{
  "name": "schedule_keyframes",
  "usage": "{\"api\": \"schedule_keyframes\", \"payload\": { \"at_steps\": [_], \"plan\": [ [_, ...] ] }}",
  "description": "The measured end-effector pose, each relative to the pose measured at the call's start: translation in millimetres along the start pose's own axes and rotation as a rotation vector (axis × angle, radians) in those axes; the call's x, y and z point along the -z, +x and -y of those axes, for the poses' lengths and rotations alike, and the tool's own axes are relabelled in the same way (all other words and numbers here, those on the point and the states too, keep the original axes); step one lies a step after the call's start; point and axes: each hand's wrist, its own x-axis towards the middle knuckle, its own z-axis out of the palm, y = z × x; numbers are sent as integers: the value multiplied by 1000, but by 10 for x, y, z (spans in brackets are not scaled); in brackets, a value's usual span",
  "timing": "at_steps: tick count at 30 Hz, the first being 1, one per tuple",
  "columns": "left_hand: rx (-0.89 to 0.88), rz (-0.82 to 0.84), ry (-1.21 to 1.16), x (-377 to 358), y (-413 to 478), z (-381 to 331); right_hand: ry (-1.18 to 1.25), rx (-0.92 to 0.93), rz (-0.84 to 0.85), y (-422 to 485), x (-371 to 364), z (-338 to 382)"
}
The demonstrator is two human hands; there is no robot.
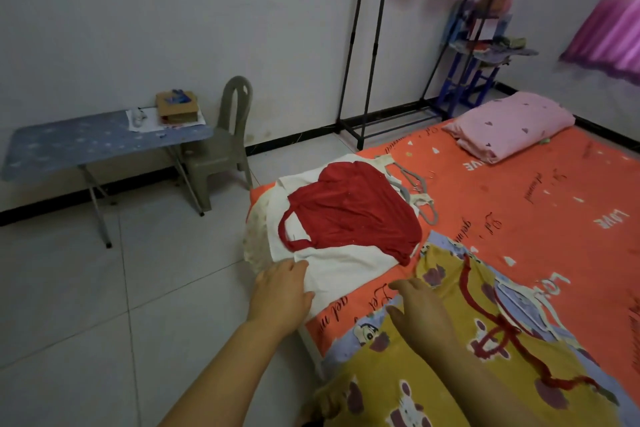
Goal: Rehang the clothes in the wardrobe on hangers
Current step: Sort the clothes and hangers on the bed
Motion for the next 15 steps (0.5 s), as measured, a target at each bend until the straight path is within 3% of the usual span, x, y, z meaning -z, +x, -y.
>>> {"api": "schedule_keyframes", "payload": {
  "at_steps": [8, 15],
  "plan": [
    [-2, 77, 77, 60, 1374, 407, 79, -13, 17, 1346, -8, 265],
    [-119, 147, 112, 146, 2405, 564, 86, -141, 14, 2147, 141, 308]
  ]
}}
